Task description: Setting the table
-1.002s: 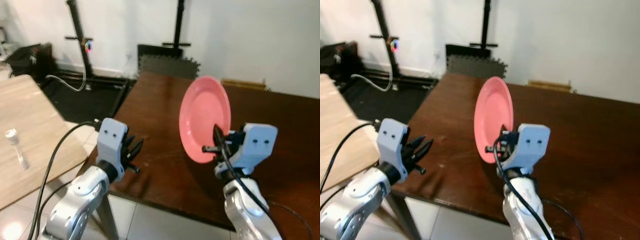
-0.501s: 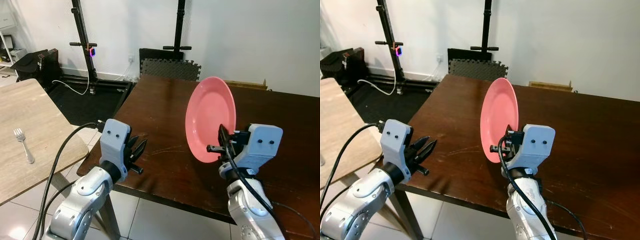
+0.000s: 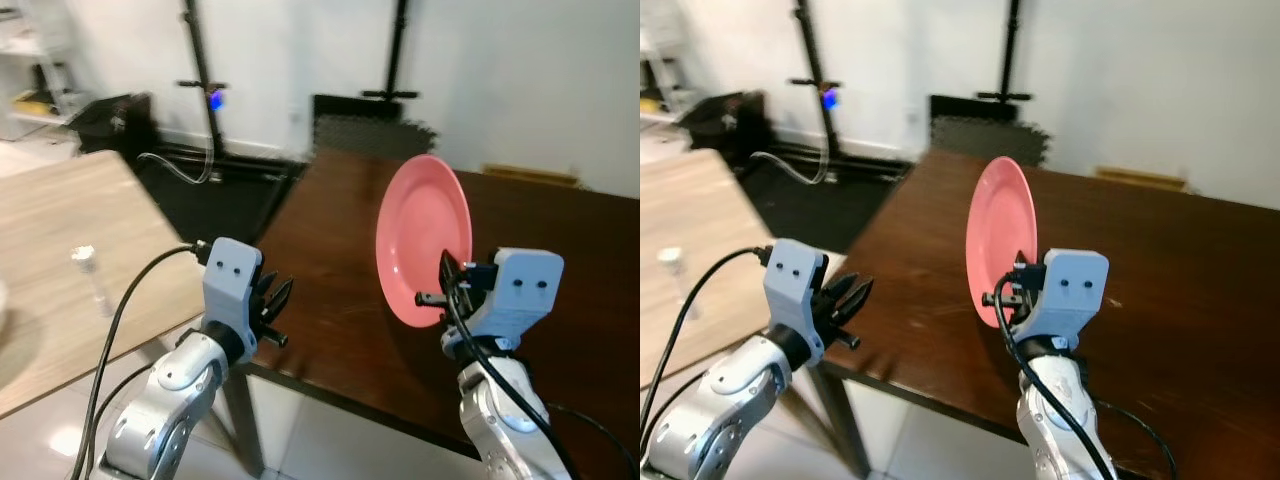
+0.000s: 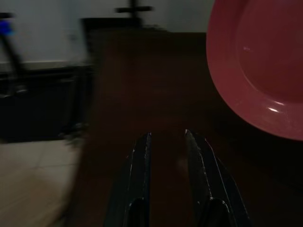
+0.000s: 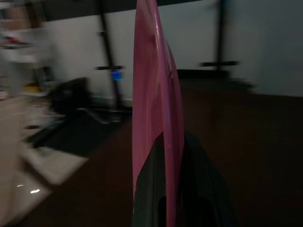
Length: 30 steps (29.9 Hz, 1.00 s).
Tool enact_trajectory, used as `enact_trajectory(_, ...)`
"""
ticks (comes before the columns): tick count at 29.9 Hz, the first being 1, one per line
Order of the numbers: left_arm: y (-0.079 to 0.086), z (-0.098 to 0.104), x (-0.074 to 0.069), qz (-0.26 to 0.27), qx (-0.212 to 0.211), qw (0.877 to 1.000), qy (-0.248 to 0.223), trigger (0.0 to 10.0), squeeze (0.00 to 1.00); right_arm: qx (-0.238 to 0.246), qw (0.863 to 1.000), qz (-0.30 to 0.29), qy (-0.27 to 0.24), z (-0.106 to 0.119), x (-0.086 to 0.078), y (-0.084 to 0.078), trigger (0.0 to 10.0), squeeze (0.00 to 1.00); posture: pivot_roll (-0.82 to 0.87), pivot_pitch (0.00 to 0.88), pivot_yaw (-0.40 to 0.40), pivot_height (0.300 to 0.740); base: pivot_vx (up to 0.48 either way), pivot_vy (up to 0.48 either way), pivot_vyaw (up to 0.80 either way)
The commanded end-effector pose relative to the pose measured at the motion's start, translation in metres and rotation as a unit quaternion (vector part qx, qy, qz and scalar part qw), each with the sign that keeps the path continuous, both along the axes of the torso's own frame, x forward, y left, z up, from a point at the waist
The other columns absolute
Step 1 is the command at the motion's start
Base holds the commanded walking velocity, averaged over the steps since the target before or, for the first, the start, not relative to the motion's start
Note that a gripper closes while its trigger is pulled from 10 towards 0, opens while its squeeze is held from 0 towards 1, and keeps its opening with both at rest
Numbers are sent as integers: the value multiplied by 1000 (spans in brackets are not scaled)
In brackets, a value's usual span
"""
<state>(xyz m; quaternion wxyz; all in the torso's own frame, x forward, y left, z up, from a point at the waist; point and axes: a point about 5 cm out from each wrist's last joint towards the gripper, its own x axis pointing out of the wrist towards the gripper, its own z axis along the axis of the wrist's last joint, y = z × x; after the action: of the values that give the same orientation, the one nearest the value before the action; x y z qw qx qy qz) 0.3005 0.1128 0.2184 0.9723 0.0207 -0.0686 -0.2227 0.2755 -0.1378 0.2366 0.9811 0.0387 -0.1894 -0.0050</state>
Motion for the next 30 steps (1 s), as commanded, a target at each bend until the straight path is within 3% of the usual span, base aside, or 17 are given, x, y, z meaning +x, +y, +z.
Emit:
enact_trajectory(1, 6, -5, 0, 16, 7, 1000, 8, 10000, 0, -4, 1000, 7, 13, -5, 0, 4, 10000, 0, 14, 87, 46, 740, 0, 420, 800)
enact_trajectory(13, 6, -6, 2, 21, 12, 1000, 12, 10000, 0, -2, 1000, 2, 16, -7, 0, 2, 10000, 0, 13, 87, 46, 740, -80, 420, 800)
enact_trajectory(23, 6, -7, 4, 28, 16, 999, 14, 10000, 0, 7, 1000, 1, 16, -7, -1, 2, 10000, 0, 11, 87, 48, 740, -48, 427, 0)
enact_trajectory(30, 6, -9, 6, 32, 27, 999, 17, 10000, 0, 6, 1000, 3, 16, -7, 0, 2, 10000, 0, 10, 84, 46, 740, 0, 0, 0)
